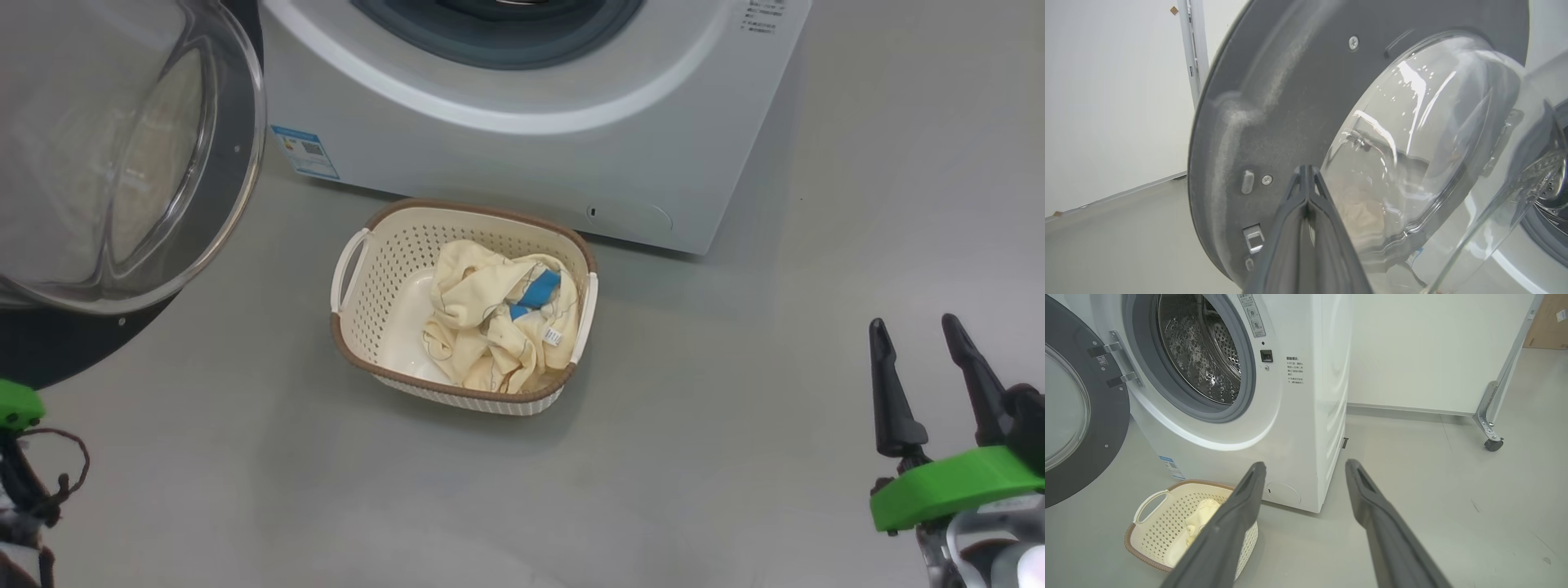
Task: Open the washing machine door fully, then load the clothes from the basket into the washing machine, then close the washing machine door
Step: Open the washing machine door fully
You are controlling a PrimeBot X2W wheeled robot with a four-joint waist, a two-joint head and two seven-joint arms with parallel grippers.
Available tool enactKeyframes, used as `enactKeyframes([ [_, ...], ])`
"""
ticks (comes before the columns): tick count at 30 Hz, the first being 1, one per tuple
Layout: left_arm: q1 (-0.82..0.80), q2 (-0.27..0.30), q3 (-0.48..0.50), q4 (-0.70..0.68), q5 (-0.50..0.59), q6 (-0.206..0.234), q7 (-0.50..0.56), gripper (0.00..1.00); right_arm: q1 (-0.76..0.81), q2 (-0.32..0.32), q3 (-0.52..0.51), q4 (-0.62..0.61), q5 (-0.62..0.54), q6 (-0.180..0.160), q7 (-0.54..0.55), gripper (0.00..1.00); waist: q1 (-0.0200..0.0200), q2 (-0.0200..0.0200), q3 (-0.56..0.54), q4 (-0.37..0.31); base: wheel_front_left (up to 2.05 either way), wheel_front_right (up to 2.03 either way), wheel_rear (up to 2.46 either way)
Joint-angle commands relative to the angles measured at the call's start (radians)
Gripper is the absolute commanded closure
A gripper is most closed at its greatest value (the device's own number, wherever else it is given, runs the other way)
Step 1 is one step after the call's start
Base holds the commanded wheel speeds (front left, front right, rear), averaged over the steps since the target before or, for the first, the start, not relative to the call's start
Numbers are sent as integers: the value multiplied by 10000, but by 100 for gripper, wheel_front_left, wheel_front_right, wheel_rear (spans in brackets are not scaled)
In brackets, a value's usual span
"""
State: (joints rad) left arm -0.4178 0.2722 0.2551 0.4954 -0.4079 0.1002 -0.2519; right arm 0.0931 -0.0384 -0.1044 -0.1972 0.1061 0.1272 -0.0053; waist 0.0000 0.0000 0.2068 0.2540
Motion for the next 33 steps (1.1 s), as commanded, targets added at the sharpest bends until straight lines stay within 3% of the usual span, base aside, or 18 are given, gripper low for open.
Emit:
enactKeyframes([
  [1,84,331,481,-569,203,54,-99,89,-427,-118,149,-236,95,35,-127,0,0,0,-106,-46,0,0,0],
  [2,279,200,539,-822,264,14,-99,74,-421,-118,145,-171,127,35,-172,0,0,0,-177,-60,0,0,0],
  [4,687,-37,566,-1280,395,-94,-99,53,-408,-118,130,-52,194,35,-244,0,0,0,-283,-90,0,0,0],
  [5,903,-158,524,-1482,459,-166,-99,31,-401,-118,132,4,213,35,-267,0,0,0,-321,-107,0,0,0],
  [6,903,-158,524,-1482,459,-166,-99,31,-401,-118,132,4,213,35,-267,0,0,0,-321,-107,0,0,0],
  [7,1100,-305,531,-1715,515,-162,-99,6,-396,-118,139,72,230,35,-294,0,0,0,-392,-123,0,0,0],
  [8,1319,-449,526,-1938,585,-138,-99,0,-381,-118,154,132,254,35,-312,0,0,0,-446,-138,0,0,0],
  [14,2364,-1094,158,-3109,855,-266,-99,0,-337,-118,300,374,360,35,-454,0,0,0,-682,-250,0,0,0],
  [21,3032,-1547,-1070,-4283,1257,-613,271,0,-348,-118,500,481,224,35,-531,0,0,0,-843,-558,0,0,0],
  [33,3192,-1949,-2660,-4545,1504,-792,813,0,-525,-118,1295,812,66,35,-609,0,0,0,-1220,-2170,0,0,0],
])
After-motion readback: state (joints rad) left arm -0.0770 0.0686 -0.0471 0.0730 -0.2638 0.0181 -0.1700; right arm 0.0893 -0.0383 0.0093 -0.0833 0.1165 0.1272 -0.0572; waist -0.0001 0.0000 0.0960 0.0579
